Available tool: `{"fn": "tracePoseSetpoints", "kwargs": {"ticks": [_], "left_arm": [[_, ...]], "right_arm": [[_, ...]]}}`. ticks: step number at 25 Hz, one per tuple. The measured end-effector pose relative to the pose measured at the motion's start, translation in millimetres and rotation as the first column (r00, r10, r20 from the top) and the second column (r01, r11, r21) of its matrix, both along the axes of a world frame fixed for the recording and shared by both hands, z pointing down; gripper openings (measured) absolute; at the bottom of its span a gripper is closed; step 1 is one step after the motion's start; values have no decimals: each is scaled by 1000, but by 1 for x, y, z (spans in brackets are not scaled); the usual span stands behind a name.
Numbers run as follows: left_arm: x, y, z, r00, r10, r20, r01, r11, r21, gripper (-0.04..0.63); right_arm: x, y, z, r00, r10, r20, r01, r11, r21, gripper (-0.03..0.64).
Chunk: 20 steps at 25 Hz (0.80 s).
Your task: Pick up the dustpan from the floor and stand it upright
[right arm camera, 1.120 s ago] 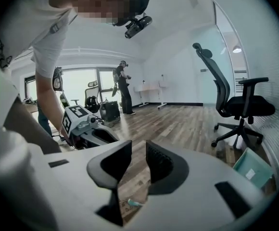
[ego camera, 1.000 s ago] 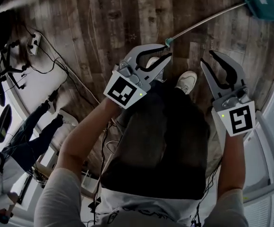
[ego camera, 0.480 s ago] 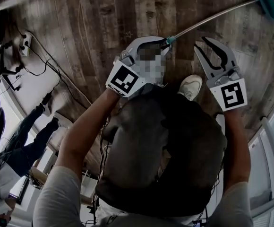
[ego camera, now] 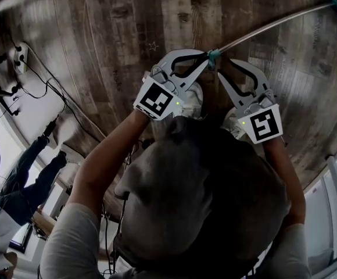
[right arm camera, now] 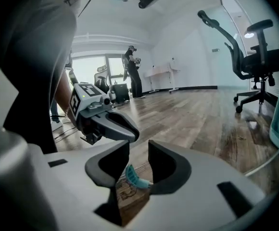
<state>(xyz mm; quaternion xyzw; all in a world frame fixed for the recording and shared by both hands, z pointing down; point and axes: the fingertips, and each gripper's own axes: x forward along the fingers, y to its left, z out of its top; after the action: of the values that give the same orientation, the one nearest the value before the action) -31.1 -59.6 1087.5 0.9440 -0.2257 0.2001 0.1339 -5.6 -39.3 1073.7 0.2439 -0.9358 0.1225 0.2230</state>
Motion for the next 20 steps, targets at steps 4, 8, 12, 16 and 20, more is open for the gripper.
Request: {"fn": "tracePoseSetpoints", "kwargs": {"ticks": [4,8,12,16,20], "left_arm": [[0,4,26,1000,-9,-8,9,1000,-24,17],[-2,10,44,1000,-11,0,11,1000,-29,14],[0,13,54,1000,-20,1,20,999,-45,14],[4,12,64,1000,-9,8,10,998,-57,12],[3,8,64,1000,-31,-4,30,997,-72,6]], "right_arm": [[-7,6,28,1000,24,9,-24,1000,-8,97],[-13,11,49,999,41,16,-40,999,-22,98],[-20,14,60,999,32,12,-32,999,-20,100],[-27,14,72,999,38,1,-38,999,-19,67],[-30,10,69,999,52,7,-52,998,-17,52]]}}
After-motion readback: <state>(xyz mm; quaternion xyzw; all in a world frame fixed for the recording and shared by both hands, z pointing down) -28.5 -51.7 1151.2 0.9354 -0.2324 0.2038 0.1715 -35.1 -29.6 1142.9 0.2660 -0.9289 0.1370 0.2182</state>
